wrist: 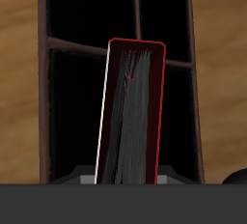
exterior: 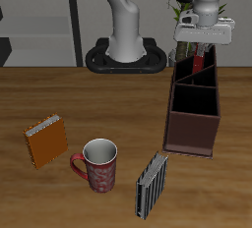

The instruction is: Place the red book into the left desk caddy's left compartment

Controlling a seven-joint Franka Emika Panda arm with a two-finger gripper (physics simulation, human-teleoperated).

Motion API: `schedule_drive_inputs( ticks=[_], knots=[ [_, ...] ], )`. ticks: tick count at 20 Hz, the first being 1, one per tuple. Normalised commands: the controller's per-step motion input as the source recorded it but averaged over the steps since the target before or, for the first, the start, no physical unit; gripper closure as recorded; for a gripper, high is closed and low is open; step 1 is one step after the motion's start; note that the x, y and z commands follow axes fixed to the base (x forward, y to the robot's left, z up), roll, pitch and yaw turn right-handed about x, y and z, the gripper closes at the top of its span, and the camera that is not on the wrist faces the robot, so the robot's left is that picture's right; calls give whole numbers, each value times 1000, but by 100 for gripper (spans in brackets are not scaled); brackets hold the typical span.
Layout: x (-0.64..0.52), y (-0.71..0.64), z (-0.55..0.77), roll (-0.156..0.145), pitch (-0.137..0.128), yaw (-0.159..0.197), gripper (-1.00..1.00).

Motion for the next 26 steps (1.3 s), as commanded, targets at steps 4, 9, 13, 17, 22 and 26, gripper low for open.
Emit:
schedule_drive_inputs(
  ticks=[4, 9, 13, 17, 22, 26],
  knots=[
    [25, 37, -261, 11, 39, 3, 100],
    [57, 6, -294, -3, 45, 12, 100],
    [112, -28, -278, -2, 56, 13, 100],
    [128, -16, -496, -18, 120, 31, 100],
    [-114, 14, -13, 28, -3, 12, -100],
    [-70, -42, 140, 2, -3, -23, -100]
  ],
)
